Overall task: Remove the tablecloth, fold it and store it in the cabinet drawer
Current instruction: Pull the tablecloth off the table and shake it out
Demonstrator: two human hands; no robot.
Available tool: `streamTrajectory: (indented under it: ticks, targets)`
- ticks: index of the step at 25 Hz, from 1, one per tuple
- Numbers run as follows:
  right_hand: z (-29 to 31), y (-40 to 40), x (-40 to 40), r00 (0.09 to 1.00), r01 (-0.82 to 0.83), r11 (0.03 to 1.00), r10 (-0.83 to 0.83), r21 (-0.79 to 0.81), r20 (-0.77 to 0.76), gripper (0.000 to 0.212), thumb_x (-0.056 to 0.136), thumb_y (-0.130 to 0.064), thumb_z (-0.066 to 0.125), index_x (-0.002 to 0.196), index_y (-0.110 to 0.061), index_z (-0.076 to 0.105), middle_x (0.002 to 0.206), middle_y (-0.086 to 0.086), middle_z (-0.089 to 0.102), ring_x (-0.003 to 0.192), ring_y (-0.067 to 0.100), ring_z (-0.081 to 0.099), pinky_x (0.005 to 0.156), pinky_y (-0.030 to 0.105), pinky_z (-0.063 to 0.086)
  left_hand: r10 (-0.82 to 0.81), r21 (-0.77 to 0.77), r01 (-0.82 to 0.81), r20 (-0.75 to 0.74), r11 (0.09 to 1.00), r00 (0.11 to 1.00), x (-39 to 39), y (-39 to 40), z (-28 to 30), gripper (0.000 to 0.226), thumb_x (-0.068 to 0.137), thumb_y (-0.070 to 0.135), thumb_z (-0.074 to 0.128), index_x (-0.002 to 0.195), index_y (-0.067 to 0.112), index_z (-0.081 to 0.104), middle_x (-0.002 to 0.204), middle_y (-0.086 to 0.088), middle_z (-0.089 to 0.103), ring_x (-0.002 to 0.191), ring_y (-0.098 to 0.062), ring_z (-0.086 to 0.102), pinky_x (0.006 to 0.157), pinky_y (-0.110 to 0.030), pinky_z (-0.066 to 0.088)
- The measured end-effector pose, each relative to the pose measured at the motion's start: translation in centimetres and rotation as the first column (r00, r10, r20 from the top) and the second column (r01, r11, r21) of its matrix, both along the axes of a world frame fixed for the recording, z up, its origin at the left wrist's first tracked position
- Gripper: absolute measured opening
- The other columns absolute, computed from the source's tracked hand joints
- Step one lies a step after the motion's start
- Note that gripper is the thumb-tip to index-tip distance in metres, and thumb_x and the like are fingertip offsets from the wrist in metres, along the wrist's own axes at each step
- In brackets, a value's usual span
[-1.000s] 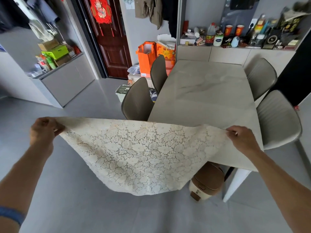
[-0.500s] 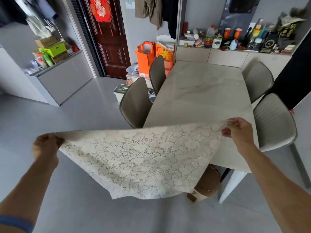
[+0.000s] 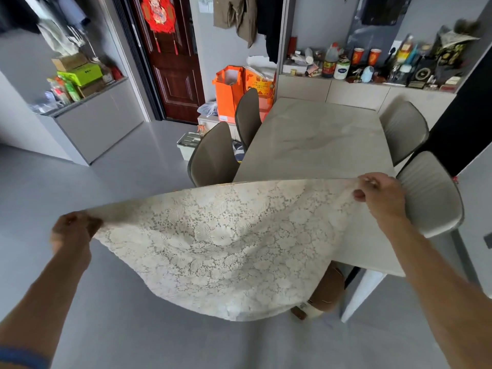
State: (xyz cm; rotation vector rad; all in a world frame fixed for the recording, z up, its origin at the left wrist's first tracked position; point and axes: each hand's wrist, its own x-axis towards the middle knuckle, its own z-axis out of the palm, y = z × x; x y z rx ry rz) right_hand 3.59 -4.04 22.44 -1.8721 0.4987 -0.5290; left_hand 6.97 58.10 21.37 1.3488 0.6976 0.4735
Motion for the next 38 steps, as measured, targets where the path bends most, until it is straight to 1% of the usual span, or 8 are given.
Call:
streamTrajectory:
  ticks: [4,7,17,23,26,29,34,38]
  targets:
    - [-1.7,-0.3,-0.5,0.984,0.066,0.998,-0.065,0.0,-0.167,0.017,0.088,0.001,0.06,0.085,-0.01,0.073,0.073,0.012,0.07,0.045,0.014,0.067,0.053,0.031,0.061,-0.066,0.083,0.07,-0.056,0.994,0.996,0.4,-0.5,0.8,0.033,0.087,-0.012,0.05,0.075,0.018,0.055,0.075,-0.006,0.056,0.067,-0.016,0.06,0.058,-0.017,0.058]
    - [-1.2,0.6,-0.2,0.999,0.008,1.0,-0.008,0.01,-0.045,0.02,0.087,-0.001,0.061,0.081,-0.018,0.072,0.069,0.01,0.07,0.052,0.016,0.068,0.06,0.028,0.061,-0.027,0.048,0.029,-0.037,0.998,0.999,0.7,-0.7,0.9,0.032,0.087,-0.009,0.053,0.074,0.02,0.056,0.076,-0.002,0.056,0.07,-0.013,0.059,0.068,-0.017,0.058]
    - [-0.9,-1.0,-0.3,0.994,0.107,0.994,-0.107,0.02,-0.026,0.025,0.087,-0.009,0.059,0.07,-0.025,0.068,0.062,0.005,0.061,0.043,0.003,0.06,0.044,0.017,0.051,0.014,0.093,-0.009,-0.049,0.996,0.999,0.2,0.7,1.1,0.029,0.09,-0.005,0.056,0.075,0.02,0.057,0.077,-0.003,0.058,0.065,-0.012,0.062,0.052,-0.013,0.056]
    - [0.2,-1.6,-2.1,0.994,0.106,0.994,-0.107,0.015,0.013,0.014,0.089,-0.012,0.06,0.079,-0.02,0.065,0.059,-0.004,0.063,0.05,0.004,0.06,0.052,0.017,0.051,-0.123,0.156,0.12,0.009,0.98,0.992,-0.2,0.2,1.4,0.027,0.092,0.003,0.052,0.077,0.025,0.057,0.079,-0.002,0.058,0.069,-0.016,0.06,0.064,-0.021,0.058]
    - [0.7,-3.4,-5.2,0.957,-0.184,0.982,0.186,0.032,-0.22,0.009,0.081,-0.009,0.072,0.082,-0.017,0.071,0.065,-0.007,0.07,0.06,0.002,0.062,0.058,0.015,0.048,-0.442,0.206,0.447,-0.073,0.871,0.894,-2.2,1.7,1.4,0.024,0.093,0.003,0.056,0.08,0.021,0.063,0.08,0.001,0.062,0.075,-0.012,0.059,0.076,-0.024,0.05]
    - [1.3,-3.0,-7.6,0.817,-0.359,0.846,0.489,0.394,-0.307,0.008,0.079,-0.006,0.07,0.08,-0.014,0.073,0.071,0.002,0.067,0.063,0.009,0.063,0.058,0.016,0.053,-0.653,0.116,0.687,-0.234,0.717,0.721,-3.8,2.0,2.1,0.023,0.093,0.002,0.055,0.081,0.017,0.068,0.077,0.0,0.063,0.074,-0.013,0.057,0.072,-0.024,0.047]
    - [0.7,1.5,-4.8,0.951,0.174,0.864,-0.023,0.472,-0.308,0.009,0.089,-0.005,0.062,0.082,-0.01,0.065,0.055,0.004,0.059,0.053,0.02,0.049,0.051,0.029,0.046,-0.21,0.133,0.235,-0.177,0.963,0.961,-1.6,-4.9,3.1,0.028,0.09,0.001,0.059,0.076,0.025,0.059,0.07,-0.007,0.056,0.052,-0.016,0.053,0.036,-0.013,0.041]
    - [0.0,6.0,-6.3,0.903,0.41,0.846,-0.324,0.341,-0.283,0.028,0.08,0.003,0.055,0.091,-0.021,0.064,0.081,0.011,0.064,0.068,0.025,0.058,0.061,0.037,0.051,-0.276,0.189,0.309,-0.182,0.932,0.944,-4.0,-11.0,3.2,0.041,0.078,-0.014,0.047,0.063,0.02,0.063,0.059,-0.006,0.058,0.041,-0.011,0.054,0.044,-0.019,0.046]
